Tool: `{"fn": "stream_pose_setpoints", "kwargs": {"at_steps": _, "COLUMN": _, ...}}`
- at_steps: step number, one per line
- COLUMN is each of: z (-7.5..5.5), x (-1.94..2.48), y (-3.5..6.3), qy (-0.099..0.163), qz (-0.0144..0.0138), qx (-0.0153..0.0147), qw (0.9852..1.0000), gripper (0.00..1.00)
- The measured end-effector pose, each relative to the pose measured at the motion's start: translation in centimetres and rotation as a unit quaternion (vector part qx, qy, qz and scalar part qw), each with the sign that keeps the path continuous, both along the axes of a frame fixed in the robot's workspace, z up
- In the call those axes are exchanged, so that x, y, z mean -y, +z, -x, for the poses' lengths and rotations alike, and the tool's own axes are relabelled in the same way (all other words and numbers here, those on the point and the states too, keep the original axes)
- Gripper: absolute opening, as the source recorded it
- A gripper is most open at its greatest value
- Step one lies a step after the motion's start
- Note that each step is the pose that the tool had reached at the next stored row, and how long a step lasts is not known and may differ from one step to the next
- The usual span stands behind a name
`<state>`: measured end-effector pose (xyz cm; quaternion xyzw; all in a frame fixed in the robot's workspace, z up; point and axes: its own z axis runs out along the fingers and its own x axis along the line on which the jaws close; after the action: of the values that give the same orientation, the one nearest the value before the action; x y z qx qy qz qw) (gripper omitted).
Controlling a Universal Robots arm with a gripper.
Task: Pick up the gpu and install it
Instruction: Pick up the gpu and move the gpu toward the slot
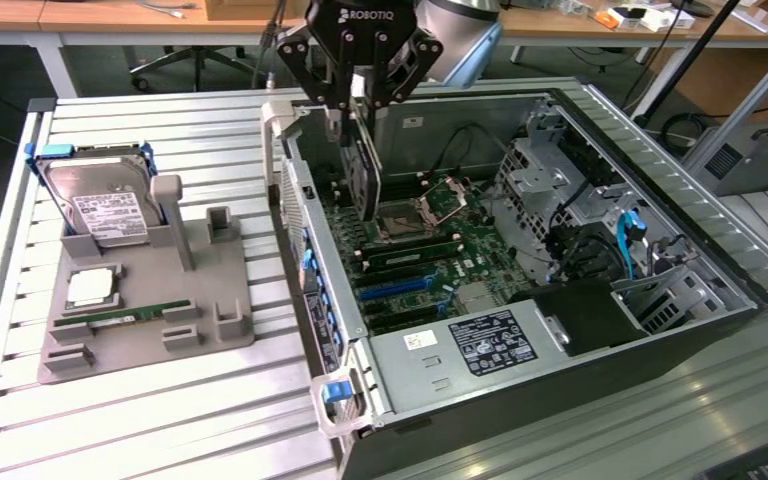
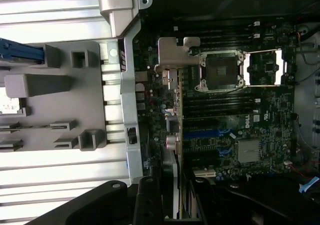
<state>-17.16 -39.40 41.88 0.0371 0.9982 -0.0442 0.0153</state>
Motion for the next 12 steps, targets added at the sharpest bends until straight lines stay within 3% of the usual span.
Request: {"fn": "stream_pose_setpoints", "kwargs": {"at_steps": 12, "z": -1.5, "x": 0.00, "y": -0.09, "qy": 0.000, "qz": 0.0021, "qx": 0.0000, "qw": 1.0000, "gripper": 0.27}}
